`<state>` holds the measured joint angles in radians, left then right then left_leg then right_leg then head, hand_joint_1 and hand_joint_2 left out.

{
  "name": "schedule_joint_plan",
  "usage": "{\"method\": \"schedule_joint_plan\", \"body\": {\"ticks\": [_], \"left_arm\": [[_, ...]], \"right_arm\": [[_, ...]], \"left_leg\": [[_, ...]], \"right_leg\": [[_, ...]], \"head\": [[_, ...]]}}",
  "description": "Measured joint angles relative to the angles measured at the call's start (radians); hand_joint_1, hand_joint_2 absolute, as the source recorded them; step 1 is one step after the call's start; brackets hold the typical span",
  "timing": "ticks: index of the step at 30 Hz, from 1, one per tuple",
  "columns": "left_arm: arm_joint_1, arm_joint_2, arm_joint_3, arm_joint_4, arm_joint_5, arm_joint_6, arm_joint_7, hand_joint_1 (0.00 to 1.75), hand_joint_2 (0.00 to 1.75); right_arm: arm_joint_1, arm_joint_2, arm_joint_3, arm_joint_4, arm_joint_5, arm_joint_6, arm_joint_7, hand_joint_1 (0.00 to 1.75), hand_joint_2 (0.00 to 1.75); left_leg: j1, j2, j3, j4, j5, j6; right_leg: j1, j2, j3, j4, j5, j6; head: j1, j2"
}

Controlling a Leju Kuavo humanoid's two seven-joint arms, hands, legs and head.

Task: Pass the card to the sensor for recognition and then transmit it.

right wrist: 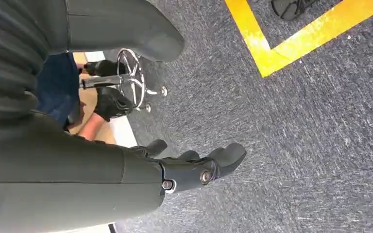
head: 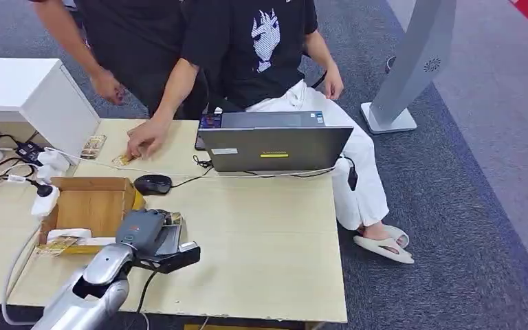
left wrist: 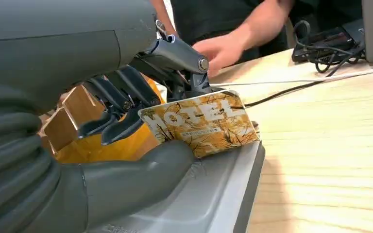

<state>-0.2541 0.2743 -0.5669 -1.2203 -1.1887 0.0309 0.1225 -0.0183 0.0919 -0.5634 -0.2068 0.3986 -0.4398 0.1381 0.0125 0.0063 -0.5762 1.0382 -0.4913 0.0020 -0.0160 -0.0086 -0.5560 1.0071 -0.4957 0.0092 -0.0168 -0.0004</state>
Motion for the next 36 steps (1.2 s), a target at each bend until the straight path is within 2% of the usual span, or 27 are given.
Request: {"method": "schedule_joint_plan", "body": {"ticks": [9,13,17,26,36], "left_arm": [[-0.003,-0.008,0.000,0.008,0.002,0.002,0.000,1.75,1.75],[-0.003,-0.007,0.001,0.006,0.010,0.032,0.001,1.75,1.75],[-0.003,-0.003,0.019,-0.042,0.033,0.042,0.006,1.75,1.75],[-0.066,0.031,0.120,-0.178,0.086,-0.001,0.003,1.75,1.75],[-0.072,0.036,0.131,-0.211,0.089,0.000,0.003,1.75,1.75]], "right_arm": [[0.000,0.000,-0.006,0.000,0.001,0.000,0.000,0.00,1.75],[0.000,0.000,-0.012,0.000,0.006,0.000,0.000,0.00,1.75],[0.001,0.000,-0.025,0.000,0.012,0.000,-0.004,0.00,1.75],[0.001,0.001,-0.056,0.000,0.034,0.000,-0.010,0.00,1.75],[0.001,0.005,-0.062,0.000,0.038,0.000,-0.010,0.00,1.75]], "left_leg": [[0.000,0.000,0.002,0.000,0.000,0.000],[0.000,0.000,0.002,0.000,0.000,0.000],[0.000,0.000,0.002,0.000,0.000,0.000],[0.000,0.000,0.000,0.000,0.001,0.000],[0.000,0.000,-0.001,0.000,0.001,0.000]], "right_leg": [[0.000,0.000,0.002,0.000,0.000,0.000],[0.000,0.000,0.002,0.000,0.000,0.000],[0.000,0.000,0.002,0.000,0.000,0.000],[0.000,0.000,0.000,0.000,0.000,0.000],[0.000,0.000,-0.001,0.000,0.000,0.000]], "head": [[0.000,0.000],[0.000,0.000],[0.000,0.000],[0.000,0.000],[0.000,0.000]]}}
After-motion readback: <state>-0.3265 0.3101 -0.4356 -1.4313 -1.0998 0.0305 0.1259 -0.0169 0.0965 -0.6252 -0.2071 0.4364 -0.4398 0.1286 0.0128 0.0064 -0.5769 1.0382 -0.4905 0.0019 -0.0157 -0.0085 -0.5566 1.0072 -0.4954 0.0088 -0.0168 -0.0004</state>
